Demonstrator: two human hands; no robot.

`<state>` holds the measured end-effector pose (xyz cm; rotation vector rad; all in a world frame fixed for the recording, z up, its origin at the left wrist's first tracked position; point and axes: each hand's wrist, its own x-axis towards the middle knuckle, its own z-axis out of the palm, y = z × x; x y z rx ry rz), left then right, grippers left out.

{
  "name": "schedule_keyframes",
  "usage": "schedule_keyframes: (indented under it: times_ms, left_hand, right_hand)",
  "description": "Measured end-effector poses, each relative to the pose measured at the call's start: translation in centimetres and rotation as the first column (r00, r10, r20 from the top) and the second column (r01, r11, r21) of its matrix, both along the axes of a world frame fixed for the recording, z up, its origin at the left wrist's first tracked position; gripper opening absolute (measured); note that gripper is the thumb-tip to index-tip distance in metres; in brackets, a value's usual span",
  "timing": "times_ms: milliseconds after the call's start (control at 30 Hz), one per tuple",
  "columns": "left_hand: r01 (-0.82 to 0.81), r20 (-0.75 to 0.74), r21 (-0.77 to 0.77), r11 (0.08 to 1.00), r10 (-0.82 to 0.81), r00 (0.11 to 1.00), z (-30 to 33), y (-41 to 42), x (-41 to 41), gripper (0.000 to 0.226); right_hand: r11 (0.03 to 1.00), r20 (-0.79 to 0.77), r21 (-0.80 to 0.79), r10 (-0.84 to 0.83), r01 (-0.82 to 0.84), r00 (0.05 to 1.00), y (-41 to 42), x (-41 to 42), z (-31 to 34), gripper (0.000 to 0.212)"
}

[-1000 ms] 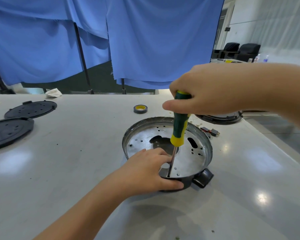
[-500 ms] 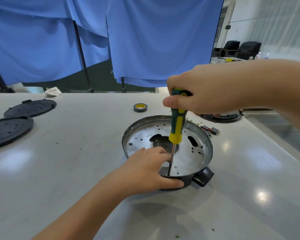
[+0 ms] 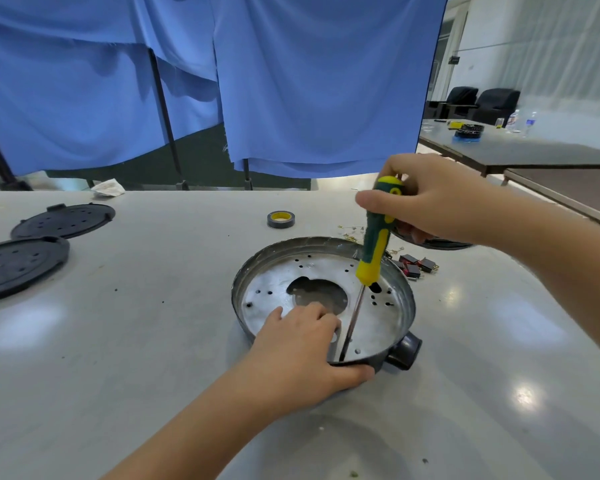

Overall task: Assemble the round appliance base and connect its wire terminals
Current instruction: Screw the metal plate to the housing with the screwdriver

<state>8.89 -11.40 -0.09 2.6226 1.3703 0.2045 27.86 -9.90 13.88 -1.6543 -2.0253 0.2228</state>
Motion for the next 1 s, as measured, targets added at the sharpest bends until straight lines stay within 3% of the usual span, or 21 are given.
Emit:
schedule_keyframes:
  times_ms: [200, 267, 333, 433, 567, 667, 733, 800, 867, 933, 1000]
  left_hand:
    - [-0.145, -0.057, 0.033, 0.989, 0.147, 0.988, 0.1, -1.0, 1.8, 0.063]
    - [-0.186, -0.105, 0.05, 0.981, 0.191, 0.976, 0.2, -1.2, 2.7, 0.062]
    - [-0.209, -0.159, 0.078, 0.975, 0.22, 0.963, 0.3, -1.5, 3.9, 0.065]
    - [-0.233, -0.189, 0.109, 0.966, 0.25, 0.95, 0.5, -1.9, 5.3, 0.068]
    - [-0.211, -0.166, 0.053, 0.976, 0.217, 0.962, 0.5, -1.8, 5.3, 0.073]
    - [-0.102, -0.134, -0.085, 0.991, 0.09, 0.987, 0.9, -1.0, 3.4, 0.088]
    - [0.011, -0.111, -0.17, 0.985, -0.03, 0.993, 1.5, -0.2, 1.5, 0.095]
    - [0.106, -0.122, -0.229, 0.968, -0.137, 0.983, 2.1, 0.8, -0.4, 0.1]
    - [0.133, -0.114, -0.268, 0.954, -0.169, 0.979, 2.4, 1.5, -1.5, 0.099]
    - [0.124, -0.071, -0.24, 0.963, -0.144, 0.987, 2.3, 1.8, -1.8, 0.089]
    - [0.109, -0.023, -0.162, 0.981, -0.114, 0.993, 1.9, 1.7, -1.6, 0.079]
  right_hand:
    - [0.998, -0.339, 0.009, -0.062, 0.07, 0.939, 0.7, 3.6, -3.0, 0.033]
    - [0.994, -0.478, -0.002, -0.096, 0.109, 0.873, 1.2, 4.8, -3.9, 0.023]
    - [0.991, -0.668, -0.064, -0.132, 0.12, 0.732, 1.9, 5.6, -5.0, 0.018]
    - [0.984, -0.892, -0.118, -0.164, 0.135, 0.421, 2.9, 6.4, -6.6, 0.012]
    - [0.966, -0.983, -0.185, -0.184, 0.182, -0.023, 3.4, 7.6, -7.7, 0.024]
    - [0.943, -0.964, -0.253, -0.227, 0.216, -0.136, 3.7, 8.8, -8.2, 0.035]
    - [0.934, -0.955, -0.293, -0.278, 0.205, -0.102, 4.0, 9.3, -8.4, 0.043]
    - [0.913, -0.932, -0.344, -0.361, 0.219, 0.039, 4.2, 9.5, -8.7, 0.041]
    - [0.882, -0.822, -0.406, -0.467, 0.239, 0.325, 4.4, 9.5, -9.6, 0.039]
    - [0.864, -0.582, -0.44, -0.481, 0.244, 0.655, 4.6, 9.2, -11.2, 0.042]
    - [0.878, -0.366, -0.416, -0.401, 0.238, 0.84, 4.6, 8.5, -13.0, 0.031]
